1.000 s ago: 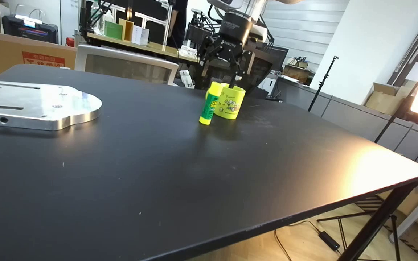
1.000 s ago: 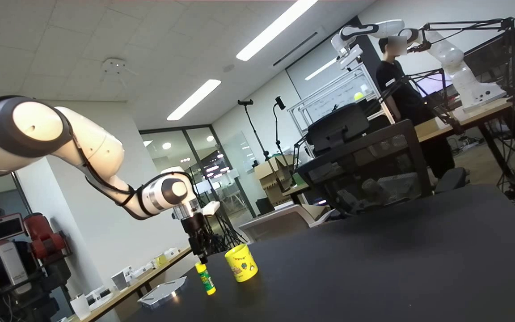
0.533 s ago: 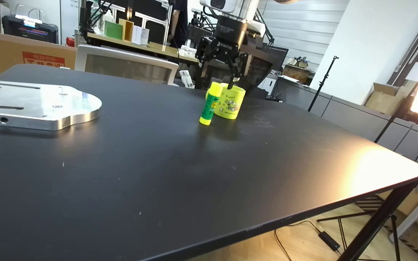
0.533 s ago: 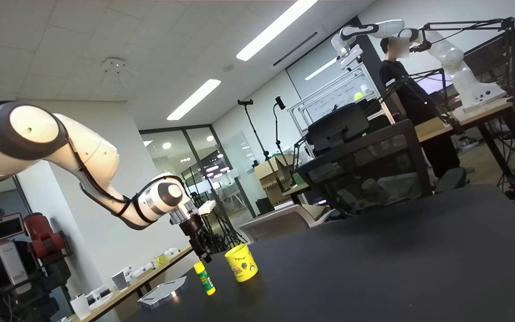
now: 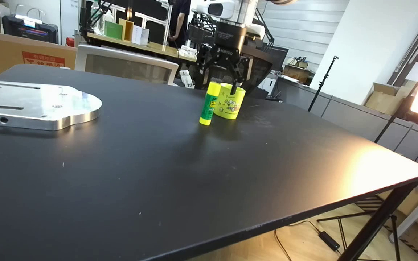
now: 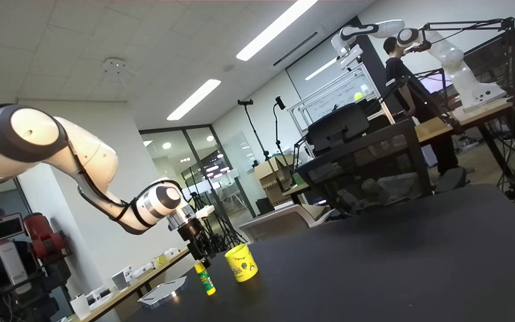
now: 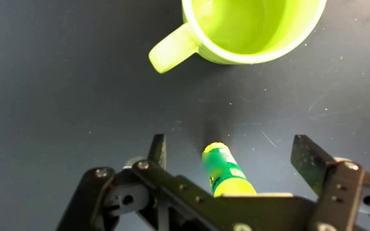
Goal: Take the gluestick from the table and put it in the yellow cup then remove it and put it on the table then put it back in the yellow cup
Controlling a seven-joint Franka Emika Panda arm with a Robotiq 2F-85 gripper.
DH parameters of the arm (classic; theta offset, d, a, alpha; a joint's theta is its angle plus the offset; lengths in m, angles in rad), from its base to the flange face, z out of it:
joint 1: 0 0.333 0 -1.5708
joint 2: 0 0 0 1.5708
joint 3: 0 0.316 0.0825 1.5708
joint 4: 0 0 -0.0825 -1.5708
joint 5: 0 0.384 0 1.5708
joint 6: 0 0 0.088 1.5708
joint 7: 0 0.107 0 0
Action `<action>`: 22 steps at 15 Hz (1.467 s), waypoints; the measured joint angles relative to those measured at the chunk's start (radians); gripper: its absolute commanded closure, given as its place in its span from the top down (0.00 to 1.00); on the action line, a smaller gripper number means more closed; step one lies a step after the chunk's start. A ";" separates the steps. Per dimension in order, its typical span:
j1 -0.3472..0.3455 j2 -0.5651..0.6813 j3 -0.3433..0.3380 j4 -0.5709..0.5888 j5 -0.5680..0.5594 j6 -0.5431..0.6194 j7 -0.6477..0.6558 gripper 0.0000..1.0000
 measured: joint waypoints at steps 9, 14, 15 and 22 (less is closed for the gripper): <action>0.029 0.027 0.002 0.001 -0.013 -0.001 0.007 0.68; 0.031 0.039 0.006 0.002 -0.012 -0.002 0.008 0.33; 0.031 0.039 0.006 0.002 -0.012 -0.002 0.008 0.27; 0.012 0.033 0.007 0.016 -0.009 -0.015 0.020 0.09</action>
